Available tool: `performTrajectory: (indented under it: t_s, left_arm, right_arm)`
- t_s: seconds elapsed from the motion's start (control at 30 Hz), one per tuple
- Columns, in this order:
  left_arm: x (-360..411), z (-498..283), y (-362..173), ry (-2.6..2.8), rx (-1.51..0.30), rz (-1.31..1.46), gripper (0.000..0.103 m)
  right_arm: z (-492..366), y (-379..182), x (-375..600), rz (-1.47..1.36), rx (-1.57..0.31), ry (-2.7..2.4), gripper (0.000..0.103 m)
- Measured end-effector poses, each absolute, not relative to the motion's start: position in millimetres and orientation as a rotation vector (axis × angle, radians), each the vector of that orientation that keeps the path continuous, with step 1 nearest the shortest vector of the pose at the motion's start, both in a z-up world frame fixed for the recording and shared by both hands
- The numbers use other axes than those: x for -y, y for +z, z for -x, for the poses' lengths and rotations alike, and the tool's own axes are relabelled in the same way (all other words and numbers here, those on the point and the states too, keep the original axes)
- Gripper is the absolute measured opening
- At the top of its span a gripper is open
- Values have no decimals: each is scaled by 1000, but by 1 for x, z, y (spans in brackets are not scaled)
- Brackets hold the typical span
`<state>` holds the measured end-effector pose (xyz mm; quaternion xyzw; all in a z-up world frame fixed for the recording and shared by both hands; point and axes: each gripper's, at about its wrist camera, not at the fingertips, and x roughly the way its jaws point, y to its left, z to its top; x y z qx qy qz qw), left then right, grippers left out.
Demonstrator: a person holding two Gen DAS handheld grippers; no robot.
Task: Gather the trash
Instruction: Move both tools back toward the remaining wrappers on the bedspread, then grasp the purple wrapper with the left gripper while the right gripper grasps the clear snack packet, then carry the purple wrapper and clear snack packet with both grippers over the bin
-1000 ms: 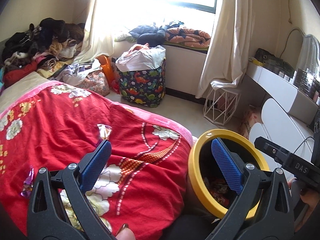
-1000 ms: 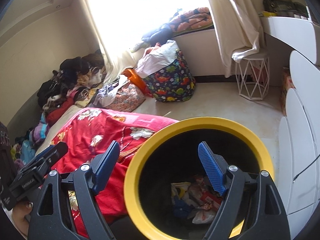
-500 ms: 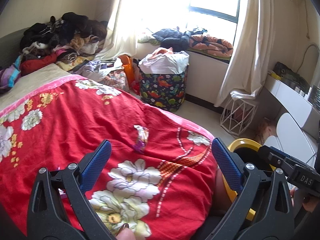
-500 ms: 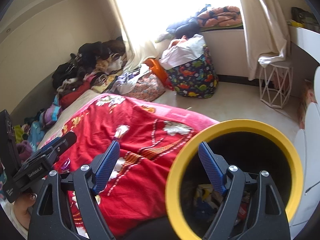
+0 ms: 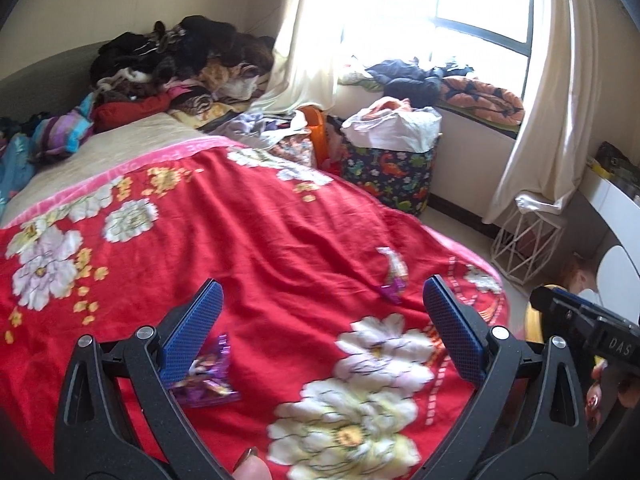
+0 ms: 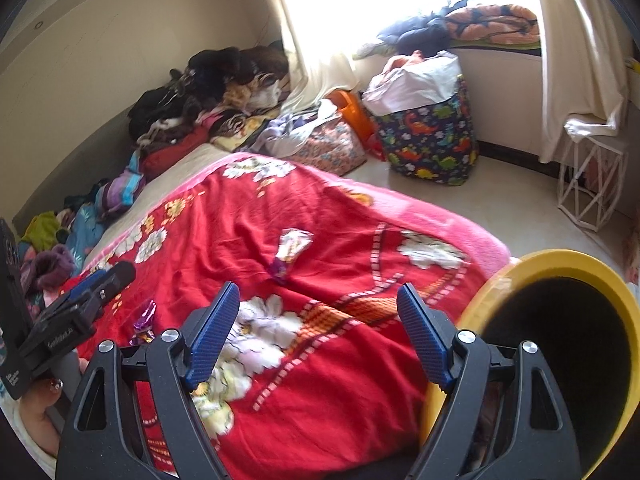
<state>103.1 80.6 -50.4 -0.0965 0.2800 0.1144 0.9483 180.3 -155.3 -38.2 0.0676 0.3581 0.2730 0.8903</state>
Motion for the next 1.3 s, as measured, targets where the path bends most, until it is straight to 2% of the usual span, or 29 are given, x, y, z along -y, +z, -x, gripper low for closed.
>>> performTrajectory:
  t_s: [0.3,0.43,0.63,0.7,0.73,0.77,0.83,0.9,1.0,1.03,1.17,1.23,1.3]
  left_arm:
    - [-138,-88,-86,348,-678,276,92]
    - [-149,-84,-99,358,-713,310,92]
    - [-156,-85,-113,346,-756,343,81]
    - [-156,-86,-117,338,-771,349,78]
    - [-156,-87,-118,335,-777,350,76]
    - [-155,-88,-120,331,-783,352,74]
    - [-155,-90,-126,326,-803,366,69]
    - [-154,-92,-131,323,-822,375,62]
    - [-149,-95,-136,322,-846,360,45]
    - [-147,-96,-136,323,-847,354,36]
    - [-136,-100,-129,296,-833,329,31]
    - [-127,-104,-123,275,-820,310,23]
    - [-115,-109,-114,244,-801,295,23]
  right_arm:
    - [-226,-62,93,-148,-827,630,75]
    - [-247,-77,67,-139,-880,629,68]
    - [-278,-109,49,-173,-975,588,58]
    - [-288,-120,47,-210,-1008,590,50]
    - [-290,-123,47,-218,-1022,594,42]
    - [-293,-127,46,-224,-1042,605,31]
    - [-294,-128,46,-219,-1046,624,22]
    - [-287,-125,51,-204,-1029,642,21]
    - [-277,-118,63,-222,-1006,656,21]
    - [-271,-114,69,-224,-993,658,21]
    - [-251,-101,94,-219,-946,653,21]
    - [-243,-95,106,-218,-922,643,21]
    - [-234,-88,122,-230,-899,633,21]
